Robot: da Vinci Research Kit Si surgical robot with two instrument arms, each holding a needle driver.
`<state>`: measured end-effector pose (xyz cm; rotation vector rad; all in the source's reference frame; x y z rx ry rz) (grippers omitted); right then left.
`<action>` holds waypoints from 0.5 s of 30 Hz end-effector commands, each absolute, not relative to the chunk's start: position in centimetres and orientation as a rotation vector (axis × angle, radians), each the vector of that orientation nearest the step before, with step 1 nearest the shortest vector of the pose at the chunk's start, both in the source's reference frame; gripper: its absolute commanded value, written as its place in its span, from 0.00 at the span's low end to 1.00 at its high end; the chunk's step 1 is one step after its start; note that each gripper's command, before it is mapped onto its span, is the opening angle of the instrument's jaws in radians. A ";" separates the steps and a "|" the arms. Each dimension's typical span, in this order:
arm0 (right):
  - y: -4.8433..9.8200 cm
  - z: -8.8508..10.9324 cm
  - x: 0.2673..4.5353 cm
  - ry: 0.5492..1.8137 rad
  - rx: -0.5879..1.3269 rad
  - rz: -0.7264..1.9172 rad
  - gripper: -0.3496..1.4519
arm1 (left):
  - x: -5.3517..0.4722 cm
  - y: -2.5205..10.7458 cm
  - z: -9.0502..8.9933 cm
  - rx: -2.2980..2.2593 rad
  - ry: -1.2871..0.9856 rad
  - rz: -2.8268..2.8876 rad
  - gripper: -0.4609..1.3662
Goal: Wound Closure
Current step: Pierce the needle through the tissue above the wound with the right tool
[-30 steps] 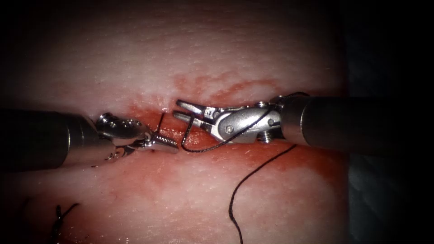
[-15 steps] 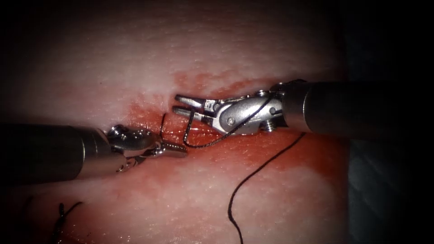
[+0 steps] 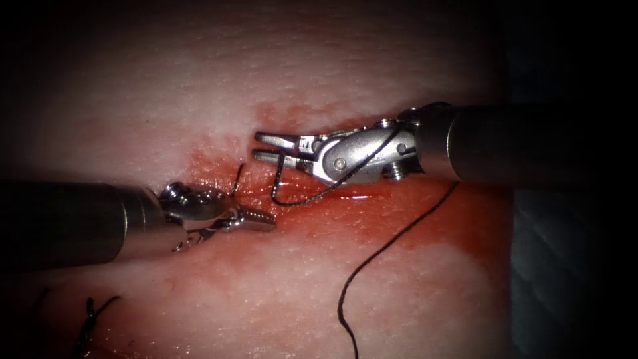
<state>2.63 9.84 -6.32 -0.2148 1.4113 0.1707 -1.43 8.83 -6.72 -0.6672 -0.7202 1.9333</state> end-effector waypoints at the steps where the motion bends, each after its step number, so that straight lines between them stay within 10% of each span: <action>1: 9.9 -6.3 2.64 1.412 -0.215 0.184 0.00 | -1.42 8.8 -6.7 -0.662 -0.718 1.937 0.21; 15: 10.1 -6.2 2.68 1.435 -0.136 0.300 0.00 | -1.36 8.8 -6.8 -0.659 -0.723 1.940 0.20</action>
